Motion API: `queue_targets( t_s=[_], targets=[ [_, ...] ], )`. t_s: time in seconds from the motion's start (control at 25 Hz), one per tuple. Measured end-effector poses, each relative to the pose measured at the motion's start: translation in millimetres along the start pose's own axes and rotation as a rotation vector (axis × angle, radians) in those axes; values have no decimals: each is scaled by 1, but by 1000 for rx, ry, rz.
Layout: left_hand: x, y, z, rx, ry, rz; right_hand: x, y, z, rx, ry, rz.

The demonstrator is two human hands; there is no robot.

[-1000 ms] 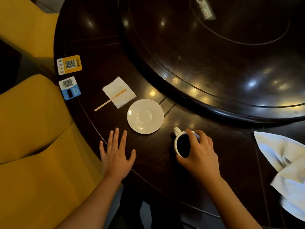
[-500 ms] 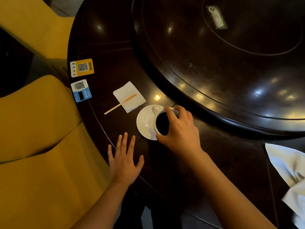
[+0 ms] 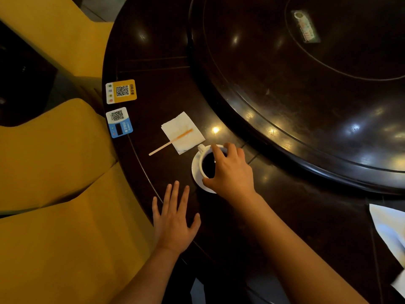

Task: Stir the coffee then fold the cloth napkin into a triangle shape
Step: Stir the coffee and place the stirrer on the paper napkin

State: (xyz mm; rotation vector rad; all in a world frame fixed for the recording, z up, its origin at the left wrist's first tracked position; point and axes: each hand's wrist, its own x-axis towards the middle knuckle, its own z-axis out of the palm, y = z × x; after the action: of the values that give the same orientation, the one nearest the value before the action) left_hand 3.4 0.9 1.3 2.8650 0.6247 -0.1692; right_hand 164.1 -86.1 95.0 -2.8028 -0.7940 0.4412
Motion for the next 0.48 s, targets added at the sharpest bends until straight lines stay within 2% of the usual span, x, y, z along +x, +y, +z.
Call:
queue_targets(
  t_s=[0.36,0.48],
  targets=[
    [0,0,0,-4,-1,2,1,6,3,-4,-13,-7],
    [0,1,0,-6,0,1,-2,9,6,-14,29,-31]
  ],
)
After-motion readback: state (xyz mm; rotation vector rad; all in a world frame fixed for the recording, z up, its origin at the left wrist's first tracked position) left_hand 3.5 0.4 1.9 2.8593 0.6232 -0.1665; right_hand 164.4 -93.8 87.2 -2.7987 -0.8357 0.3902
